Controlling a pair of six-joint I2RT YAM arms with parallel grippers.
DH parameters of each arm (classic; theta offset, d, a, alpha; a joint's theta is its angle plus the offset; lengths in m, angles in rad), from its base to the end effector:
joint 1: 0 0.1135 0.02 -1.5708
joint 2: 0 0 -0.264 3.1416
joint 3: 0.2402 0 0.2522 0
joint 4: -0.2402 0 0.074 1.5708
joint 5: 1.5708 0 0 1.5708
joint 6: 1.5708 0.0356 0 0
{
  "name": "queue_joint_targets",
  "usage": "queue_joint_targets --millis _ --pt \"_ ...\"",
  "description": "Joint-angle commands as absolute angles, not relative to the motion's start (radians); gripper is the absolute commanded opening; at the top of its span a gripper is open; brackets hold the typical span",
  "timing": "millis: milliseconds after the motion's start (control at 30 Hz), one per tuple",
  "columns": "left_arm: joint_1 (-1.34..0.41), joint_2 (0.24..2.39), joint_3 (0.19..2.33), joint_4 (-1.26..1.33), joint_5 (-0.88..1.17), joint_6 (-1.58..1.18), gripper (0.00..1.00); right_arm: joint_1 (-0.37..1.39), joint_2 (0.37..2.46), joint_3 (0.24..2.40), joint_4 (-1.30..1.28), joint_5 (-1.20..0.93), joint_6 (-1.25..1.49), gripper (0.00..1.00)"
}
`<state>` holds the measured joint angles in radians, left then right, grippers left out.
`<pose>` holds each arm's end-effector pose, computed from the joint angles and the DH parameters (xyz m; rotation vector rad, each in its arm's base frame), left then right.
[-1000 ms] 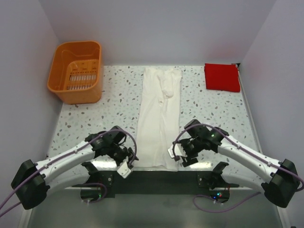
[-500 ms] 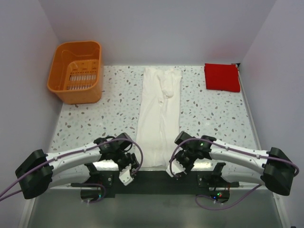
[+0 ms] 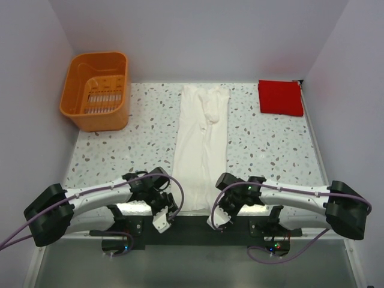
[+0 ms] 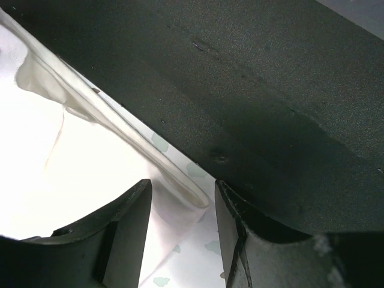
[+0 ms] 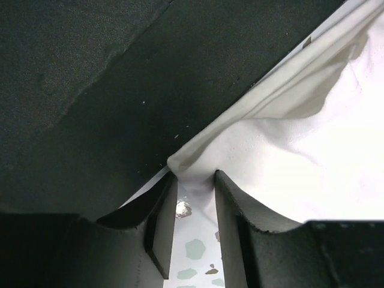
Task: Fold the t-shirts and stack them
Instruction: Fold the tshirt
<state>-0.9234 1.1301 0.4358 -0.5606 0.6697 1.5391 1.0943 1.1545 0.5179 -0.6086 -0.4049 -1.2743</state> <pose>0.0823 -0.1455 0.1448 2.4542 0.7168 -0.7233 0.0701 0.1664 0.1565 -2.5703 0.9464 0.5192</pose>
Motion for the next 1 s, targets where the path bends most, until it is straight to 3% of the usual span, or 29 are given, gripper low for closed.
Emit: queue_joint_targets --millis 0,100,167,300,433,533,767,967 --pt "-0.927 1.166 0.429 -0.551 0.623 1.588 0.51 1.112 1.172 0.488 -0.548 -0.358 -1.301 0.35" --pt "-0.927 1.173 0.428 -0.543 0.620 1.597 0.47 1.123 1.187 0.476 -0.512 -0.325 -1.290 0.23" --pt "-0.927 1.177 0.425 -0.534 0.617 1.601 0.39 1.123 1.181 0.466 -0.503 -0.321 -1.279 0.12" --pt "-0.927 1.189 0.429 -0.508 0.603 1.583 0.28 1.123 1.141 0.446 -0.503 -0.331 -1.259 0.00" --pt "-0.927 1.180 0.443 -0.537 0.598 1.585 0.46 1.123 1.109 0.431 -0.514 -0.331 -1.241 0.00" --pt "-0.927 1.160 0.474 -0.618 0.601 1.620 0.51 1.123 1.097 0.425 -0.520 -0.325 -1.244 0.00" --pt "-0.919 1.120 0.499 -0.768 0.603 1.736 0.50 1.123 1.098 0.422 -0.515 -0.322 -1.250 0.00" --pt "-0.919 1.167 0.480 -0.669 0.575 1.724 0.50 1.123 1.111 0.433 -0.511 -0.321 -1.252 0.00"
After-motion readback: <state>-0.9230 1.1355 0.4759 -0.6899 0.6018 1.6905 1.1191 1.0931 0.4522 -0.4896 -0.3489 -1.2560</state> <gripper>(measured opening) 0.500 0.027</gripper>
